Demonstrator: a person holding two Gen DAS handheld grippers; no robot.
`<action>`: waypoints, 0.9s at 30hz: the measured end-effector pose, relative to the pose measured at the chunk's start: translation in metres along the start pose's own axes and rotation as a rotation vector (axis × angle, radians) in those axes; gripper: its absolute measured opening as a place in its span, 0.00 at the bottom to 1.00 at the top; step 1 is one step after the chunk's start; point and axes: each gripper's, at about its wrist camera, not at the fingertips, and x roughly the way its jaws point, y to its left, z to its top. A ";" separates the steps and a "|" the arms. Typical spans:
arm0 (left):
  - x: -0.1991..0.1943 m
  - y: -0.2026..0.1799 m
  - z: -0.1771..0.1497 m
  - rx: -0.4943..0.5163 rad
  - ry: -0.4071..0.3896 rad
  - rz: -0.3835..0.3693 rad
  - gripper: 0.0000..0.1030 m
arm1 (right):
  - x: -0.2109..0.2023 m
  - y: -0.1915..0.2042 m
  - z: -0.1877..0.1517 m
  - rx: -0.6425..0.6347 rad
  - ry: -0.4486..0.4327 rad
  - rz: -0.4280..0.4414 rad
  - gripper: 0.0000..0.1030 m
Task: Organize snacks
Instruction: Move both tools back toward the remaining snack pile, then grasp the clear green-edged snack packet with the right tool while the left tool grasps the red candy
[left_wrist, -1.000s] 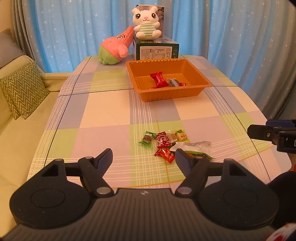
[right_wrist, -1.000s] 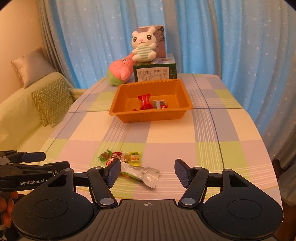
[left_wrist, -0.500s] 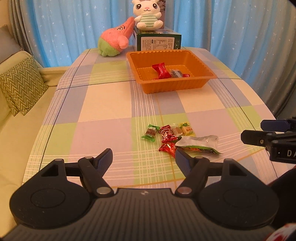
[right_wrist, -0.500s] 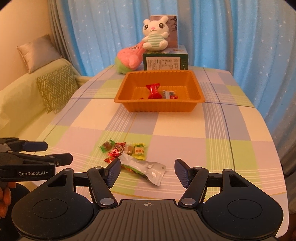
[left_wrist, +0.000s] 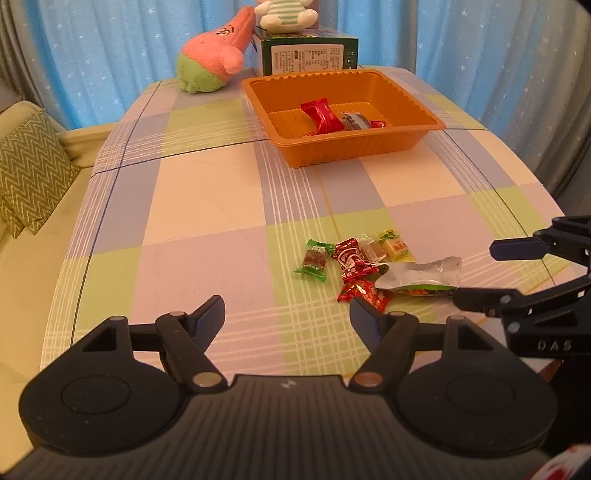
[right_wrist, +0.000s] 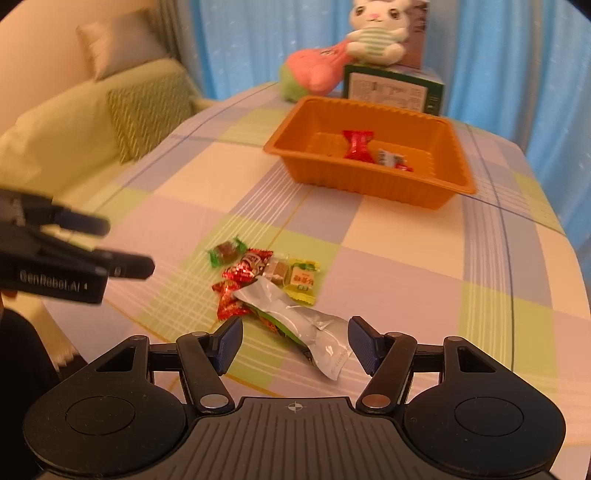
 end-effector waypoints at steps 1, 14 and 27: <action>0.004 0.001 0.002 0.008 0.004 -0.002 0.70 | 0.005 0.002 0.000 -0.030 0.005 0.006 0.62; 0.036 0.012 0.009 0.014 0.043 -0.036 0.70 | 0.064 0.017 -0.003 -0.273 0.059 0.020 0.52; 0.042 -0.001 0.007 0.013 0.058 -0.081 0.70 | 0.069 -0.002 0.003 -0.212 0.093 0.020 0.30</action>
